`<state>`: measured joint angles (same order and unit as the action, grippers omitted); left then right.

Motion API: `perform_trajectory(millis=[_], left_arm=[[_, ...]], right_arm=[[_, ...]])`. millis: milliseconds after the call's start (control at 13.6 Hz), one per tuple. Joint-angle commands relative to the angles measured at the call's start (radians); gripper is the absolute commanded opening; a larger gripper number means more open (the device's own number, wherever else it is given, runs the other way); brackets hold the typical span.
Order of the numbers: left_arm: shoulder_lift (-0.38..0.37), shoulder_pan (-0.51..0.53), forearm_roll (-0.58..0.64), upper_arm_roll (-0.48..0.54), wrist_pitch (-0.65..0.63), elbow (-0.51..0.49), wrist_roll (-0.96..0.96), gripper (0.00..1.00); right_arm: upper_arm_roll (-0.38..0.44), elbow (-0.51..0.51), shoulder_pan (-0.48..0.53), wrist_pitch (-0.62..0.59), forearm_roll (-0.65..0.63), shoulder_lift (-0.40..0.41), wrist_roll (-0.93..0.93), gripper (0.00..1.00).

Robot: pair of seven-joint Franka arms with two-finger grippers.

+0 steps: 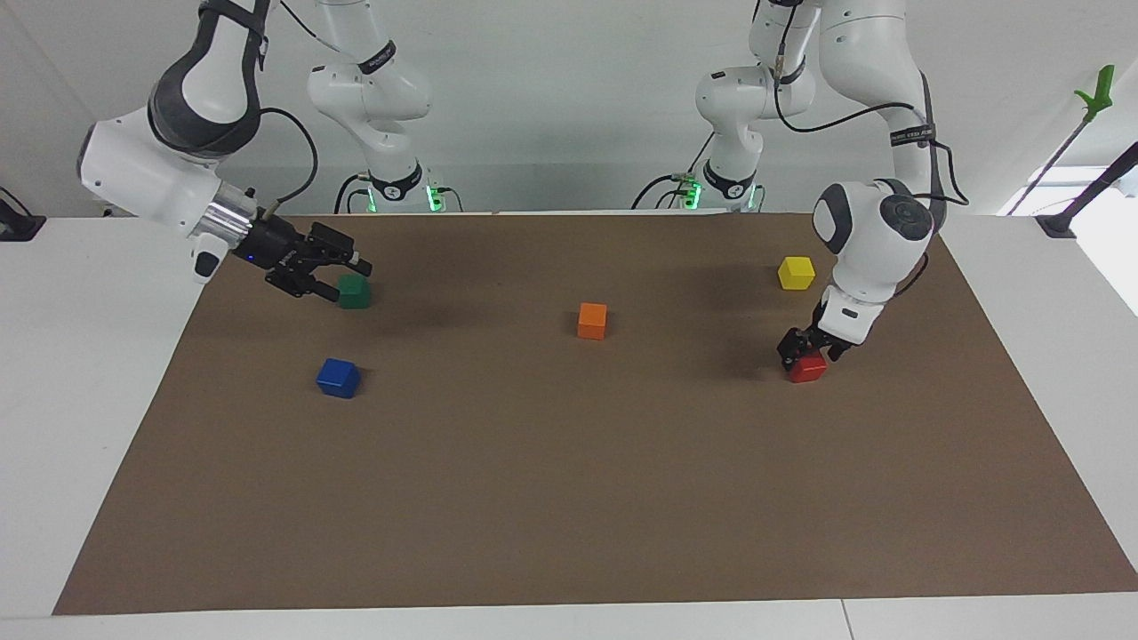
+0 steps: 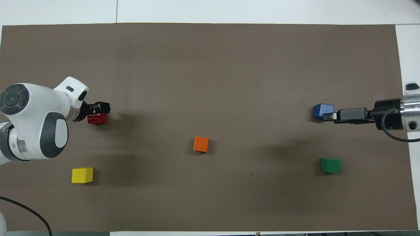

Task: Transfer red block to right arm and stack on blue block
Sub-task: 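Grasp the red cube with the left gripper while the right gripper advances, then carry the red cube toward the right gripper while the right gripper approaches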

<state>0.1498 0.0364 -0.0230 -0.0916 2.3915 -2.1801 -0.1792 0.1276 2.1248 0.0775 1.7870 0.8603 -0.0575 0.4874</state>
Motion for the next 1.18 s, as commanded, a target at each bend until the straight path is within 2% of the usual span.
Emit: perform_trajectory(millis=[0,294,368,441,662,956,1103], left_arm=[[0.002,-0.009,0.017,0.007,0.029,-0.02,-0.02,1.0],[0.03,-0.02,0.018,0.009,0.066,-0.043,-0.019,0.98],[0.031,-0.023,0.017,0.01,0.052,-0.03,-0.028,0.29],[0.033,-0.018,0.018,0.01,0.002,0.0,-0.022,0.0],[0.019,-0.02,0.012,0.007,-0.22,0.106,-0.054,0.0],[-0.013,-0.058,-0.043,-0.014,-0.509,0.291,-0.335,0.0],[-0.08,-0.089,-0.121,-0.027,-0.624,0.309,-0.535,0.0]], right_arm=[[-0.006,0.098,-0.002,0.005,0.194,-0.018,0.115,1.0],[-0.01,0.171,-0.048,-0.063,0.44,0.014,0.252,1.0],[-0.01,0.184,-0.08,-0.096,0.506,0.021,0.255,1.0],[-0.01,0.201,-0.099,-0.124,0.579,0.028,0.284,1.0],[-0.01,0.216,-0.142,-0.333,0.762,0.149,0.405,1.0],[-0.01,0.216,-0.24,-0.53,0.966,0.247,0.442,1.0],[-0.01,0.214,-0.313,-0.541,1.075,0.257,0.454,1.0]])
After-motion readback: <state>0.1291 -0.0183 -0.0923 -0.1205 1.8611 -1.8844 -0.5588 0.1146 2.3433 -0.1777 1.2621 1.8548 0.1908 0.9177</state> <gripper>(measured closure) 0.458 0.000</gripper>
